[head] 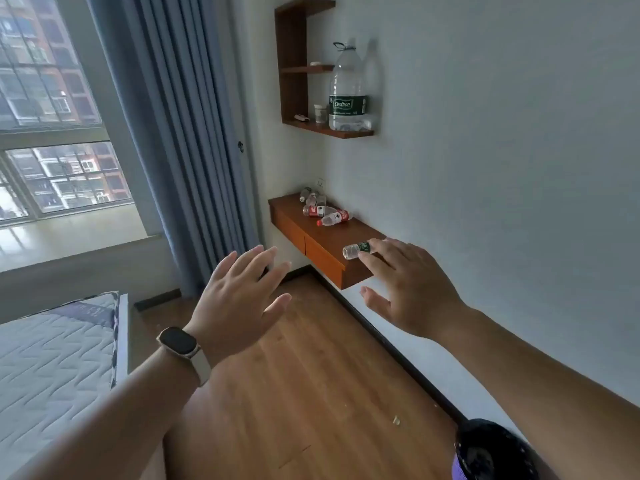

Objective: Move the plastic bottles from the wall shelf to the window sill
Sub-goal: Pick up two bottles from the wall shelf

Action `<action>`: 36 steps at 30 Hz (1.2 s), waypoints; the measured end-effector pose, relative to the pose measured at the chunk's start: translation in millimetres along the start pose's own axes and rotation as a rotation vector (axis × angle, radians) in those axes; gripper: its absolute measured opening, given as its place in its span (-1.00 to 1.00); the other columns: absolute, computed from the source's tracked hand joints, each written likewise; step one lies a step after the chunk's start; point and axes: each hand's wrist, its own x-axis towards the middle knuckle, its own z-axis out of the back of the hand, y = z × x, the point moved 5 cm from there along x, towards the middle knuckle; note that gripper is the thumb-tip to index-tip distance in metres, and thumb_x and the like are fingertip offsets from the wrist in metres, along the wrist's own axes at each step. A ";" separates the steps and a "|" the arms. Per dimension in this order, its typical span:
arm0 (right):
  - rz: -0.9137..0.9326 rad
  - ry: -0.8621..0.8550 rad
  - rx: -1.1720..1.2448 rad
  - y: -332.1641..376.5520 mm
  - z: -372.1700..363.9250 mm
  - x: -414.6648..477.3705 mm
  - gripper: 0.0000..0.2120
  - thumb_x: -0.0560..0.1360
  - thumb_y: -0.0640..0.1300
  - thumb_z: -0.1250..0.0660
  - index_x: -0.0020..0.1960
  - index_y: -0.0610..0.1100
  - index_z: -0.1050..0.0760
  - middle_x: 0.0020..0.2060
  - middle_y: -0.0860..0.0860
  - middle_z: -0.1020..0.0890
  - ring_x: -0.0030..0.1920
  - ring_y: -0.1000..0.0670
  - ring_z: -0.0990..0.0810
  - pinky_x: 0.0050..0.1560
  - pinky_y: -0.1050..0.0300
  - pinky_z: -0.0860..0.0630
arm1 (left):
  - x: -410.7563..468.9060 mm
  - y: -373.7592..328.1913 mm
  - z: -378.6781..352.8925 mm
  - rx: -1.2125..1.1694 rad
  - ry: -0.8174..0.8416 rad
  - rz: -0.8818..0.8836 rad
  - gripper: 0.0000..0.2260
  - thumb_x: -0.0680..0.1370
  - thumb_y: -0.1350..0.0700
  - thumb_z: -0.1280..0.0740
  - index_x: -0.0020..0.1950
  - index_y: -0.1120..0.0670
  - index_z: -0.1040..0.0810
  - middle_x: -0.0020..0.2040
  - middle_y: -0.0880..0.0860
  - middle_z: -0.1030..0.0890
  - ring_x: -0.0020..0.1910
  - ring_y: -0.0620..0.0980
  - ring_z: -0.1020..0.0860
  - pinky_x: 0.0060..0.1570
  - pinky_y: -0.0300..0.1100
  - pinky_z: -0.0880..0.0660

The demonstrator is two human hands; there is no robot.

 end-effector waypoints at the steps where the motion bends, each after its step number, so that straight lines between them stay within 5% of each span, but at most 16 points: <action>1: 0.001 0.025 0.005 -7.1 -9.7 0.7 -0.47 0.56 0.17 -0.14 0.36 -0.16 -0.50 0.34 -0.16 -0.52 0.35 -0.21 -0.47 0.30 -0.19 -0.44 | 7.6 -5.4 -8.1 0.001 0.031 -0.007 -0.51 0.60 -0.18 -0.12 0.42 0.03 -0.50 0.43 0.12 -0.49 0.44 0.17 -0.43 0.39 0.21 -0.32; 19: -0.028 0.071 0.141 -187.8 -102.1 33.8 -0.50 0.58 0.16 -0.15 0.38 -0.11 -0.46 0.36 -0.12 -0.51 0.38 -0.16 -0.44 0.34 -0.15 -0.41 | 174.6 -86.9 -117.9 -0.009 0.092 0.076 -0.53 0.61 -0.18 -0.16 0.42 0.02 -0.50 0.44 0.08 -0.49 0.45 0.11 -0.41 0.39 0.09 -0.32; 36: -0.001 0.146 0.216 -203.6 -196.0 90.5 -0.51 0.58 0.17 -0.18 0.38 -0.08 -0.49 0.36 -0.12 -0.53 0.37 -0.15 -0.46 0.30 -0.16 -0.46 | 216.4 -38.5 -197.4 -0.085 0.148 0.141 -0.53 0.61 -0.17 -0.14 0.41 0.03 -0.51 0.43 0.09 -0.49 0.44 0.13 -0.42 0.40 0.17 -0.34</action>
